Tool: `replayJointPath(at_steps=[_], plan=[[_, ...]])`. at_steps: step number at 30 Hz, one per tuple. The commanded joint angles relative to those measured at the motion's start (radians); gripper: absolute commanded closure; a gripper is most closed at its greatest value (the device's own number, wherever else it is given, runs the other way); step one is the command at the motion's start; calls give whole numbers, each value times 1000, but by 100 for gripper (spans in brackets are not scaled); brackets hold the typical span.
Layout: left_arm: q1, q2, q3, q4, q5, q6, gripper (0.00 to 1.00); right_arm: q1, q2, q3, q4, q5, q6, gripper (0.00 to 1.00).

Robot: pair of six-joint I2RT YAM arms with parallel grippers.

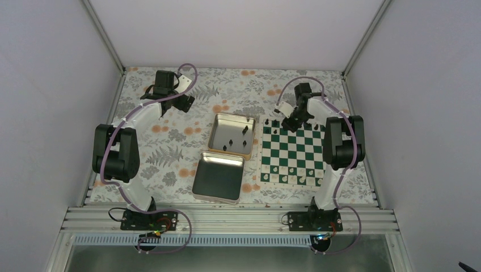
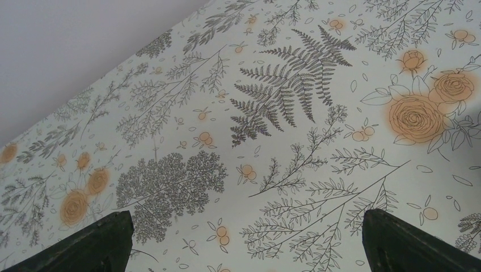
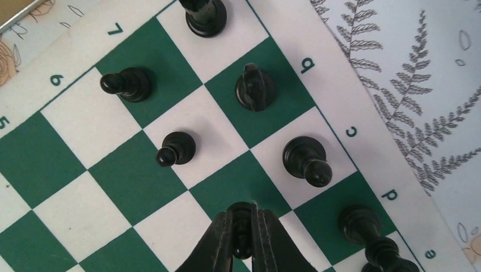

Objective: Set up the chess pieces on the board
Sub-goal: Place the chess piece on the chessboard.

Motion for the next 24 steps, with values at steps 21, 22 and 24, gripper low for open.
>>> replayJointPath(at_steps=[21,22,24], plan=[[-2,1,10,15,1,0,0,-8,44,2,-14,-24,2,81],[-2,-1,10,16,1,0,0,-8,40,2,-17,-24,3,80],[-2,-2,10,14,1,0,0,-8,21,9,-26,-30,2,79]])
